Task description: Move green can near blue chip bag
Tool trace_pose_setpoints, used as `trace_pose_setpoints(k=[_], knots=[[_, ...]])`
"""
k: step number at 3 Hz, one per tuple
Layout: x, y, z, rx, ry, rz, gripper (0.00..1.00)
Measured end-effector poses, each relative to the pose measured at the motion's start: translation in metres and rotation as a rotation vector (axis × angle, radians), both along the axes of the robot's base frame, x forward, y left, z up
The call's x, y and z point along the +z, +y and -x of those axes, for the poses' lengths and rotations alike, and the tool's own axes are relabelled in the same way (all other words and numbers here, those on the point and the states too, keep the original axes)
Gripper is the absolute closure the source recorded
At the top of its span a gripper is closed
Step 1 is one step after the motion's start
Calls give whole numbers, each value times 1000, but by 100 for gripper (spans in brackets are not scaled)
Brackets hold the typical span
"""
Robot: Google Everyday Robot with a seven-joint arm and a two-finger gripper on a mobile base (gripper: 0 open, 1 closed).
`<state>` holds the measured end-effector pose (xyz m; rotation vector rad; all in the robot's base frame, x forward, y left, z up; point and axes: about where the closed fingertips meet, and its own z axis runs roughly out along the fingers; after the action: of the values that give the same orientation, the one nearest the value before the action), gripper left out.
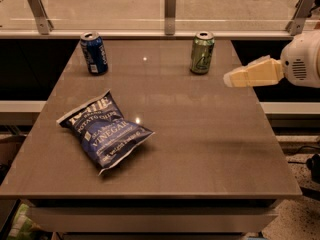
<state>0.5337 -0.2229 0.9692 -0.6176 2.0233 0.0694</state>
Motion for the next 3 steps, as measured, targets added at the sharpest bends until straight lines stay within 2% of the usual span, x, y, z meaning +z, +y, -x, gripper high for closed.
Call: trace_pose_setpoints(k=[3], knots=[[-32,25,-49,-53,-101,-189,0]])
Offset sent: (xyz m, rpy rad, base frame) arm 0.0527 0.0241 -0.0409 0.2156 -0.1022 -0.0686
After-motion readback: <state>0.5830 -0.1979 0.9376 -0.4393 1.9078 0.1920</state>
